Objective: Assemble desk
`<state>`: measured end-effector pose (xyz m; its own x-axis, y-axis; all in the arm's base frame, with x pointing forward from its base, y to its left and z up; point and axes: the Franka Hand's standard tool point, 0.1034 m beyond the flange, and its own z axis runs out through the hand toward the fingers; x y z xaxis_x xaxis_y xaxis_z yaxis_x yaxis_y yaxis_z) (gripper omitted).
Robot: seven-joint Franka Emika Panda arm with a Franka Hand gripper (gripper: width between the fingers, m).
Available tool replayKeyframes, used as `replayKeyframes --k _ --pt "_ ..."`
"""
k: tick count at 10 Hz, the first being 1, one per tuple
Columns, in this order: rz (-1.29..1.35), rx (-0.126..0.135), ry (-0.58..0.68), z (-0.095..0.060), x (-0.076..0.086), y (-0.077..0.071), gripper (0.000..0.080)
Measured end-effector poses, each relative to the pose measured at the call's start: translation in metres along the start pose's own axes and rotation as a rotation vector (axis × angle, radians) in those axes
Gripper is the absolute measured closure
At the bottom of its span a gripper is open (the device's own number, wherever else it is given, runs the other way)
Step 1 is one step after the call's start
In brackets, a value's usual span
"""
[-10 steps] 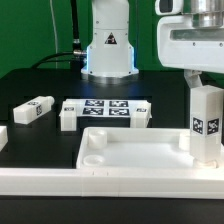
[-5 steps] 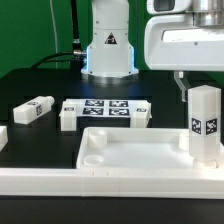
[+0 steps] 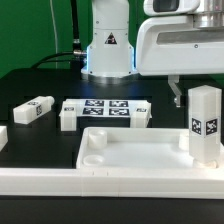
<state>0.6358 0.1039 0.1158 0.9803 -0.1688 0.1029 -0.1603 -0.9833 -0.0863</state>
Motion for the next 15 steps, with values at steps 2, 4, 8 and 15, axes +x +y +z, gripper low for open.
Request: replayKeyframes --k 2,4,8,15 --pt "-0.218 -0.002 0.011 -0.0009 0.0024 0.0005 0.0151" --pt "-0.373 -0.006 0.013 -0.0009 0.003 0.0011 0.0151" --pt "-0.472 -0.007 0.014 -0.0002 0.0036 0.0021 0.0272" --pt "-0.357 0.0 0.012 0.0001 0.0028 0.0016 0.0511"
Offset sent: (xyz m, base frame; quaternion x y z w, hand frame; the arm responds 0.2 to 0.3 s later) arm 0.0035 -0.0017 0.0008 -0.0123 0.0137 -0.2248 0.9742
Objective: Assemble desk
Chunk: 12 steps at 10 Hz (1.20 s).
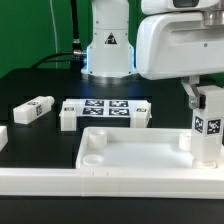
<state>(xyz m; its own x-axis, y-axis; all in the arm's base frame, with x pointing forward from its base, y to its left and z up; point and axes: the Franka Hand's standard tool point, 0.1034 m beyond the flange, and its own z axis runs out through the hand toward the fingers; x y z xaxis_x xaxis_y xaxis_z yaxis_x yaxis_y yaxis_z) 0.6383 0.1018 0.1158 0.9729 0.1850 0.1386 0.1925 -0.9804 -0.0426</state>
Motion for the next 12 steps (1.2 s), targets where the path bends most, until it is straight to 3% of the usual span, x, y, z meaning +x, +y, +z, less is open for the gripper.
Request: replayKeyframes --k 3,8,12 --pt "0.34 -0.007 0.001 0.001 -0.0013 0.0015 0.0511" --pt "0.854 0.005 -0.008 0.0014 -0.0033 0.0067 0.0509" --pt "1.029 0.007 -0.019 0.0017 -0.004 0.0064 0.0509"
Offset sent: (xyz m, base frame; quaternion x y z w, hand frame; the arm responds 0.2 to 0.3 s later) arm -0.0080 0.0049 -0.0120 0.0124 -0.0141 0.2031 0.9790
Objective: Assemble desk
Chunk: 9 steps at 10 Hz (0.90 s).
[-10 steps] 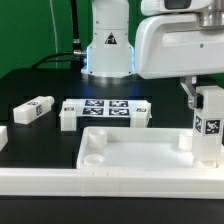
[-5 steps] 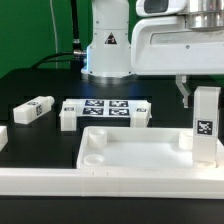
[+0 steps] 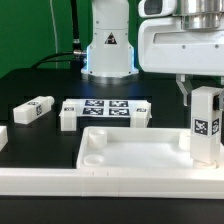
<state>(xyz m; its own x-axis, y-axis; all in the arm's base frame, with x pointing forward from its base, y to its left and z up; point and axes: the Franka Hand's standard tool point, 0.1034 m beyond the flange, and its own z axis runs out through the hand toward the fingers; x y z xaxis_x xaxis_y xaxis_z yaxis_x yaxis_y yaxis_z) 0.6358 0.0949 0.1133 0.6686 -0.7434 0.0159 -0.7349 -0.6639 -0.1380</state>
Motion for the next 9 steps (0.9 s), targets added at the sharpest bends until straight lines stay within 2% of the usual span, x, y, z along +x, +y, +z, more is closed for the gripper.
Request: replayKeyframes --k 1,2,3,4,5,9 --pt "0.028 0.005 -0.007 0.0001 -0.0013 -0.0009 0.0419" --pt "-0.003 0.006 -0.007 0.0002 -0.0017 -0.0012 0.0419" --pt "-0.03 0.006 -0.007 0.0001 -0.0018 -0.0013 0.0222" --pt "-0.04 0.01 -0.005 -0.0001 -0.0034 -0.0034 0.0222" --pt "-0.119 0.01 -0.004 -0.0005 -0.0039 -0.0044 0.0165" --pt "-0.52 0.011 0.004 0.0006 -0.0029 -0.0045 0.015"
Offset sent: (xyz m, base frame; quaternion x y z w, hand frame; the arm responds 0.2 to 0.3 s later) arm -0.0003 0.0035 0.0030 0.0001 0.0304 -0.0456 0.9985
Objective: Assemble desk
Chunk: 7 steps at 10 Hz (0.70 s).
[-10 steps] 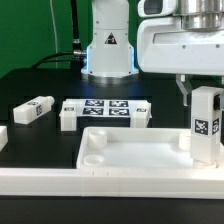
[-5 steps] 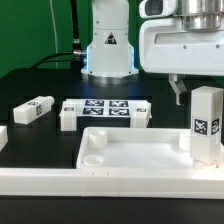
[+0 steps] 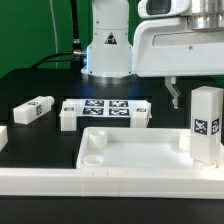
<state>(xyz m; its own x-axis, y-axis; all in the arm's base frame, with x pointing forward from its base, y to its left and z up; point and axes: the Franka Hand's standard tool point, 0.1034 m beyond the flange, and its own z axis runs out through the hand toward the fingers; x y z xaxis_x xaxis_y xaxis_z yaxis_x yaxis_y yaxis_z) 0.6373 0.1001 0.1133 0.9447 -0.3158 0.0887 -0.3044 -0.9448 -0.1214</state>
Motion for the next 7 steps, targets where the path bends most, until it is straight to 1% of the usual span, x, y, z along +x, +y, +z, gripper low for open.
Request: replayKeyframes --k 4,7 --pt "-0.411 0.0 0.0 0.0 -0.0007 -0.0014 0.015" --pt "-0.651 -0.002 0.0 0.0002 -0.0014 -0.0027 0.015"
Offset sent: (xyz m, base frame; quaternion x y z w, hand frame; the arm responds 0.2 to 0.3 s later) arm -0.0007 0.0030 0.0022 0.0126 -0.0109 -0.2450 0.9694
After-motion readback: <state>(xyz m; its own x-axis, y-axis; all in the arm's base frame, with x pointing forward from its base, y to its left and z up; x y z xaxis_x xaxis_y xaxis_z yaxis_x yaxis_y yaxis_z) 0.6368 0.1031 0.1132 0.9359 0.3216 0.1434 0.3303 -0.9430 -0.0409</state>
